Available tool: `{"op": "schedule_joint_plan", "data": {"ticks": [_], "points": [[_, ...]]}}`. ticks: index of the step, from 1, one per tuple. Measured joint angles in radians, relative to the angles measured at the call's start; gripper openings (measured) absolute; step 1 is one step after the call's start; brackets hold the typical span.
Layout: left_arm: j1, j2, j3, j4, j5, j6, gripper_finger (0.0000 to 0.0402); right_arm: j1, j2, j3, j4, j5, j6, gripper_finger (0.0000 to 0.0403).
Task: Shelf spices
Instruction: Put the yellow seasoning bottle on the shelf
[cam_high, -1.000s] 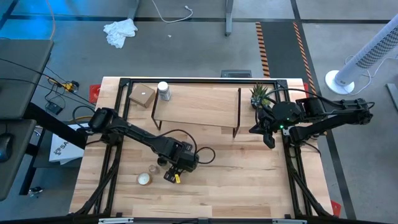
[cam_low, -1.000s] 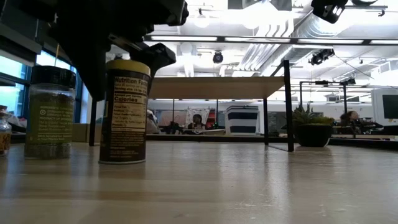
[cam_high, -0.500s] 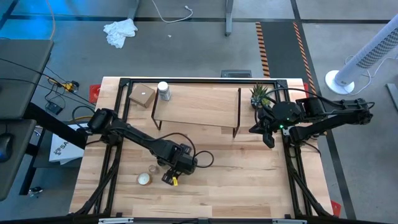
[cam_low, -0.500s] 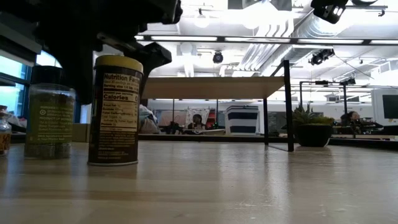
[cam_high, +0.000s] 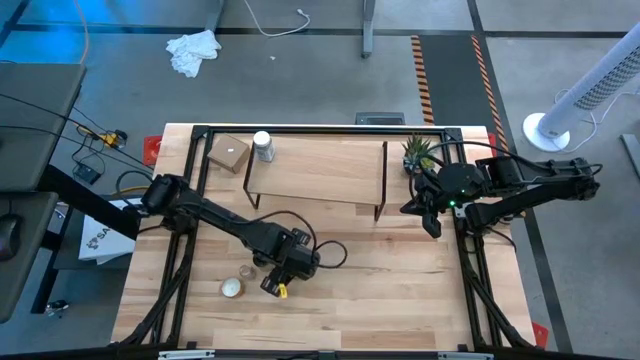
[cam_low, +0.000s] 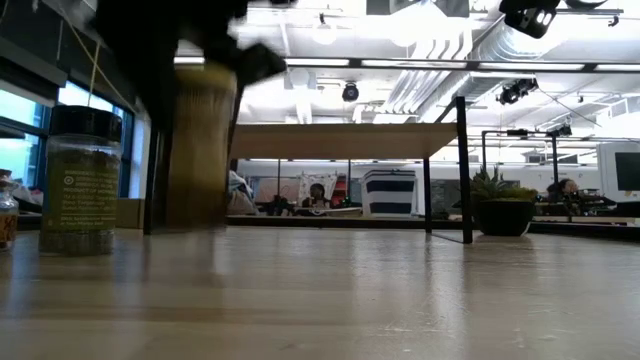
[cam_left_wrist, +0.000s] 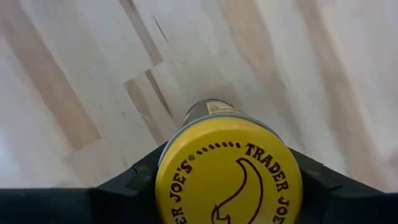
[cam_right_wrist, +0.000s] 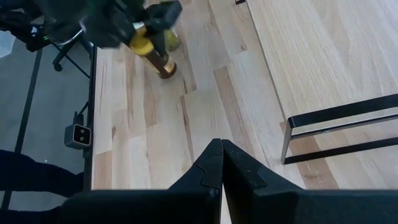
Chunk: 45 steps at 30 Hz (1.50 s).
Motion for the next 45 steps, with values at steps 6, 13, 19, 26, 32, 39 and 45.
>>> {"op": "schedule_joint_plan", "data": {"ticks": [6,13,19,26,32,39,45], "points": [[0.024,-0.095,0.246,-0.225,-0.022,-0.03,0.0212,0.0,0.0,0.0,0.0,0.003,0.018,0.0],[0.178,-0.262,0.431,-0.42,-0.334,-0.014,0.0212,0.0,0.0,0.0,0.024,0.037,0.106,0.0],[0.459,-0.307,0.429,-0.54,-0.231,0.044,0.0212,-0.001,0.0,0.0,0.151,0.115,0.173,0.0],[0.671,-0.23,0.429,-0.546,-0.109,0.134,0.0221,-0.001,0.0,0.0,0.26,0.168,0.185,0.0],[0.737,-0.129,0.428,-0.569,-0.024,0.145,0.0226,-0.027,0.0,0.0,0.268,0.172,0.116,0.0],[0.712,-0.072,0.428,-0.554,0.018,0.089,0.023,-0.061,0.0,0.0,0.268,0.129,0.061,0.0],[0.688,-0.074,0.428,-0.515,-0.066,0.071,0.0264,-0.085,0.0,0.0,0.268,0.111,0.047,0.0]]}}
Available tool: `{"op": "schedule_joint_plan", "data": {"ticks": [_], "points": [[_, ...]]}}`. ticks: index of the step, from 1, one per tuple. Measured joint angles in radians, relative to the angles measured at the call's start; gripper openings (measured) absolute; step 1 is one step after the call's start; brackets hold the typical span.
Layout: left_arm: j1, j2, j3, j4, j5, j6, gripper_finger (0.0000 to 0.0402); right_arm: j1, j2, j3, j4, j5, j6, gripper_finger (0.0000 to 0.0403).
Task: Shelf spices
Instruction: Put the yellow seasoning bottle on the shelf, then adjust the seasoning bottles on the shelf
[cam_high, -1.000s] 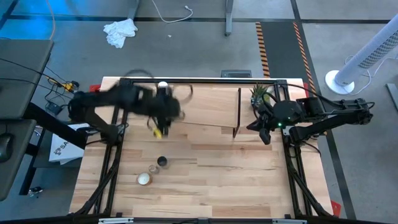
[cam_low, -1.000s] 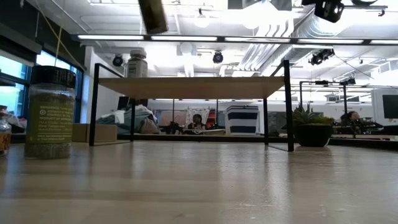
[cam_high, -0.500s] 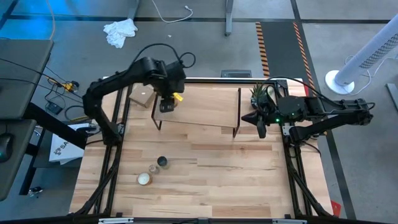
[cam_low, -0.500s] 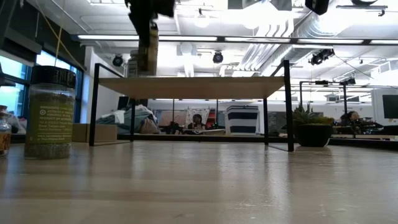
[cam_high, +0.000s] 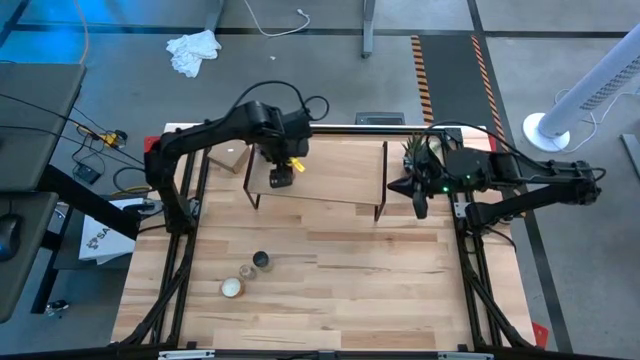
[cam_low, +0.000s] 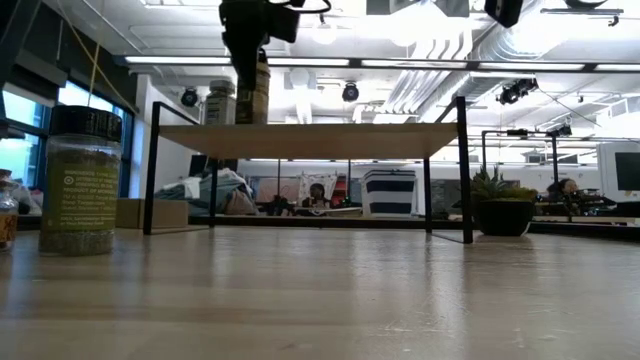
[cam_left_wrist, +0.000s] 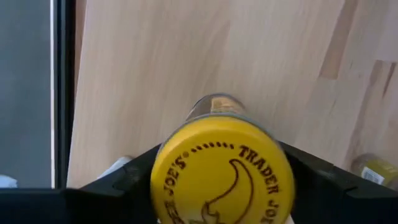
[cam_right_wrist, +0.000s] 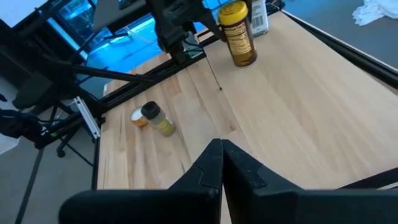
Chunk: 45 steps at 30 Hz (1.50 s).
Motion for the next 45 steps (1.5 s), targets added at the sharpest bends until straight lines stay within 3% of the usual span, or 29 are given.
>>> {"op": "schedule_joint_plan", "data": {"ticks": [9,18,21,25,28,30,35,36,45], "points": [[-0.008,-0.038,0.0,-0.007,0.001,-0.03,0.0317,-0.056,0.0,0.0,0.014,-0.002,-0.017,0.0],[-0.005,-0.092,0.116,-0.03,-0.006,-0.025,0.0324,-0.103,0.0,0.0,0.015,-0.011,-0.007,0.0],[-0.005,-0.113,0.171,-0.038,-0.078,-0.025,0.0324,-0.119,0.0,0.0,0.014,-0.018,-0.007,0.0],[0.014,-0.154,0.192,-0.039,-0.275,-0.077,0.0319,-0.135,0.0,0.0,0.014,-0.018,-0.006,0.0],[0.074,-0.183,0.157,-0.058,-0.33,-0.164,0.0285,-0.147,0.0,0.0,0.015,-0.018,0.005,0.0],[0.118,-0.199,0.117,-0.064,-0.367,-0.21,0.0236,-0.154,0.0,0.0,0.014,-0.018,0.005,0.0],[0.233,-0.251,0.005,-0.062,-0.306,-0.315,0.0042,-0.158,0.0,0.0,0.014,-0.034,0.008,0.0],[0.253,-0.259,-0.022,-0.061,-0.282,-0.337,0.0022,-0.158,0.0,0.0,0.014,-0.034,0.008,0.0],[0.337,-0.281,-0.216,-0.021,-0.085,-0.426,0.0001,-0.158,0.0,0.0,0.04,-0.035,0.03,0.0]]}}
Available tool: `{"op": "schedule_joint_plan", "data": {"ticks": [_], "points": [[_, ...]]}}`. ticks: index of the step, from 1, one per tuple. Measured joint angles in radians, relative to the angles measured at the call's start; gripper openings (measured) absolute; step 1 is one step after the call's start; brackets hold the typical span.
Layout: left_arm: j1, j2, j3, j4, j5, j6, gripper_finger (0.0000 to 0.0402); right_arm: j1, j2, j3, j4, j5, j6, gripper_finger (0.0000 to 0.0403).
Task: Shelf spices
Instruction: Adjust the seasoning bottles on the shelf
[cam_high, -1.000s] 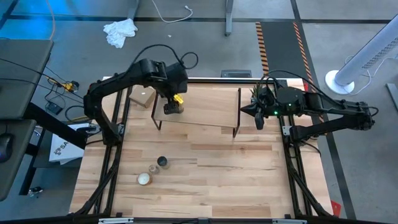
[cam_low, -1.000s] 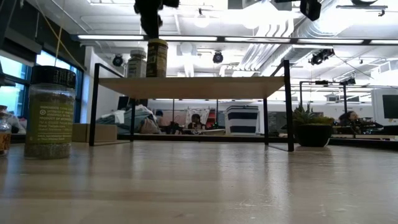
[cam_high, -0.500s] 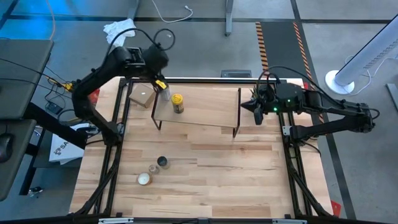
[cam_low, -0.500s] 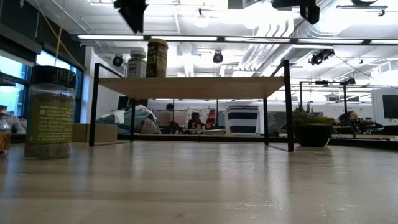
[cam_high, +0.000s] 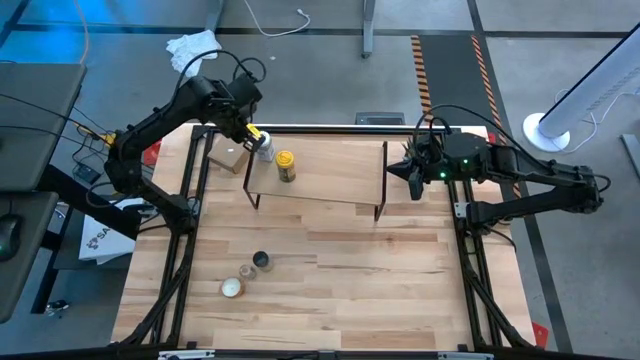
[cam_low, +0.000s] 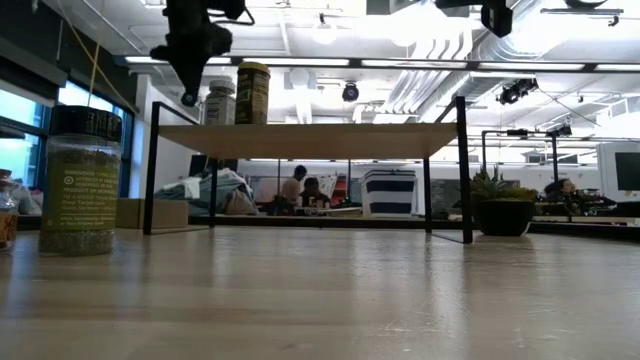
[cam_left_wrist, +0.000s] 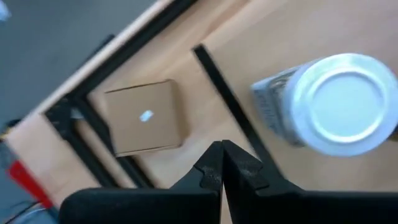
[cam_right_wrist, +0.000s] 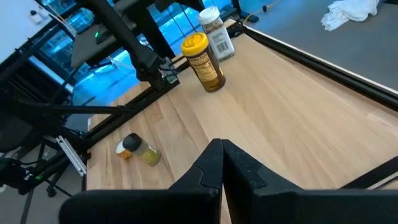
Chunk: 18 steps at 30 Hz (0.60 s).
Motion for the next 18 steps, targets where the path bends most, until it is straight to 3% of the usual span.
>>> {"op": "schedule_joint_plan", "data": {"ticks": [8,18], "points": [[0.035,0.0,-0.005,0.06,0.135,-0.044,0.0001,0.0,0.0,0.0,0.004,-0.002,-0.029,0.0],[0.038,0.015,-0.005,0.095,0.135,-0.07,0.0,0.0,0.0,0.0,0.004,-0.007,-0.052,0.0]]}}
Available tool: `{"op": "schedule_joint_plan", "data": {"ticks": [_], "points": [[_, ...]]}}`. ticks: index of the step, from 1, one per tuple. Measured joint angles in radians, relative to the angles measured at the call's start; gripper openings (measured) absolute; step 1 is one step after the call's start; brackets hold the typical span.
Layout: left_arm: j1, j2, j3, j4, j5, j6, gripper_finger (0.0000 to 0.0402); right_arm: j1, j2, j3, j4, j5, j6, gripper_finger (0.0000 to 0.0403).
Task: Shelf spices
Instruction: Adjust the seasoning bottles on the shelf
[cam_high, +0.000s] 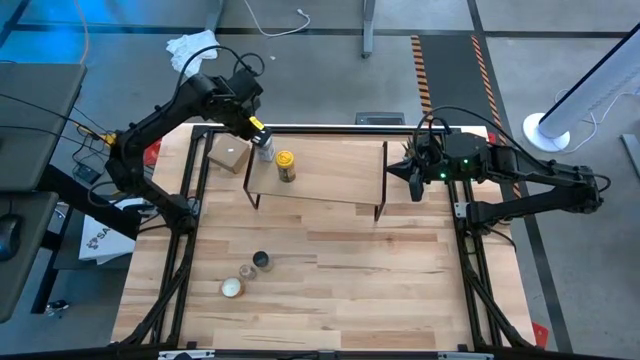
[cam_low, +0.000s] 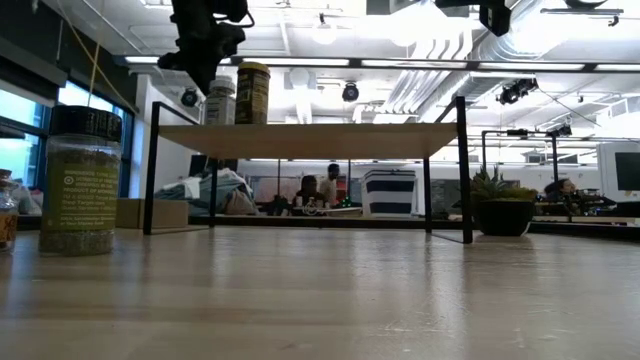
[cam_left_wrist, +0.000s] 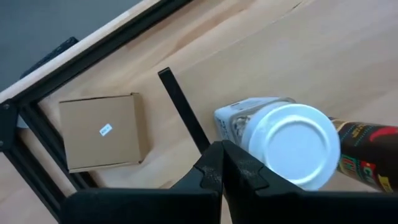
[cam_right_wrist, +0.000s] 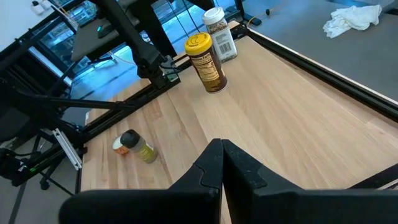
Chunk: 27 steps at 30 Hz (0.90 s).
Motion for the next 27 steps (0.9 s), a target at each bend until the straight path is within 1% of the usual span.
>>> {"op": "schedule_joint_plan", "data": {"ticks": [12,18,27], "points": [[-0.058,0.033,0.0,-0.014,0.034,-0.035,0.0,0.0,0.0,0.0,0.0,0.0,-0.02,0.0],[-0.091,0.043,0.0,0.029,0.046,-0.067,0.0,0.0,0.0,0.0,0.0,0.007,-0.022,0.0],[-0.138,0.093,0.0,0.159,0.079,-0.117,0.0,0.0,0.0,0.0,0.0,0.022,-0.037,0.0]]}}
